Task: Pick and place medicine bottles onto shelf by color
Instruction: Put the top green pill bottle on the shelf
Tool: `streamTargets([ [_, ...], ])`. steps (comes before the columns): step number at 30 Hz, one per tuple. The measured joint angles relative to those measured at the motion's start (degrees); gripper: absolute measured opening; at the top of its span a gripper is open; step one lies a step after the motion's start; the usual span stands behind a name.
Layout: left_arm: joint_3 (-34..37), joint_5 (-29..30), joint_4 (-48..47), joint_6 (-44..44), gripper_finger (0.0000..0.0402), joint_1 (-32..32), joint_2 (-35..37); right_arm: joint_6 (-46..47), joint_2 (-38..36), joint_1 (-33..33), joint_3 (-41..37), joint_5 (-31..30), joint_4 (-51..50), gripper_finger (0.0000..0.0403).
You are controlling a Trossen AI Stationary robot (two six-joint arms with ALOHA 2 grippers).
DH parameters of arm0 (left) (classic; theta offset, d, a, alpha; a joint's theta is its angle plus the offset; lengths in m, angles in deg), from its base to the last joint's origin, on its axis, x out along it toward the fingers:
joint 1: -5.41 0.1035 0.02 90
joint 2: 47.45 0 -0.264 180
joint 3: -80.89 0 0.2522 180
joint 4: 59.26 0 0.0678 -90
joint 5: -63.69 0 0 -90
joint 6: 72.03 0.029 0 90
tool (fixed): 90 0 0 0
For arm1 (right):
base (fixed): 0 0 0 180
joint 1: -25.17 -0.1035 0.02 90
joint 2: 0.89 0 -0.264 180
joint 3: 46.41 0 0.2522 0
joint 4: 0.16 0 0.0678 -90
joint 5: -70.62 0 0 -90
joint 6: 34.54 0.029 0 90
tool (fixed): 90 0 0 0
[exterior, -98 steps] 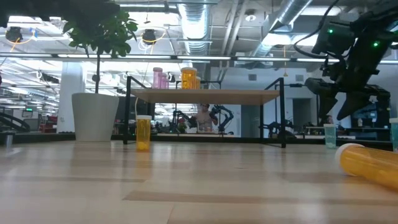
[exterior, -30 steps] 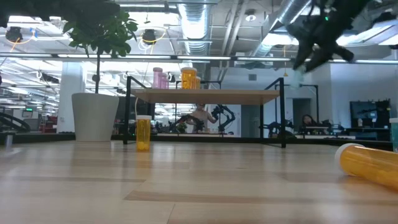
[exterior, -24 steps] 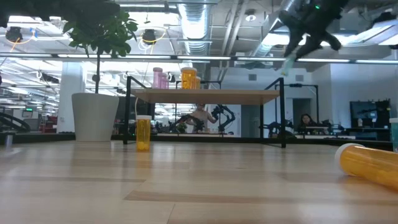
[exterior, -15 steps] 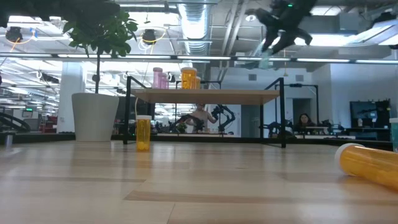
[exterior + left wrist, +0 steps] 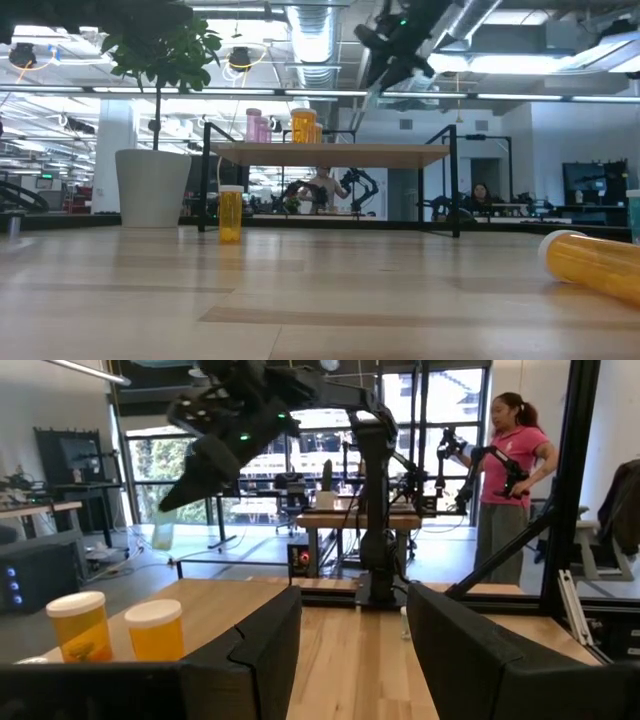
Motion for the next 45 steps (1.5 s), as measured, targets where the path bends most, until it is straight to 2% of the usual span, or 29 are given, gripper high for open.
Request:
streamTargets([
  [7,0.0,0.0,-0.4,0.1,0.0173,0.0,0.0,-2.3,8.1,2.6,6.6,5.6,-0.4,0.0146],
  [14,0.0,0.0,-0.5,0.2,0.0173,0.0,0.0,-2.6,12.4,3.8,7.8,8.2,-2.2,0.0146],
  [22,0.0,0.0,-0.5,0.5,0.0173,0.0,0.0,-2.6,12.6,3.7,7.8,8.5,-6.3,0.0146],
  [45,0.0,0.0,-0.3,0.0,0.0173,0.0,0.0,-3.6,13.5,1.8,7.8,8.3,-6.6,0.0146],
])
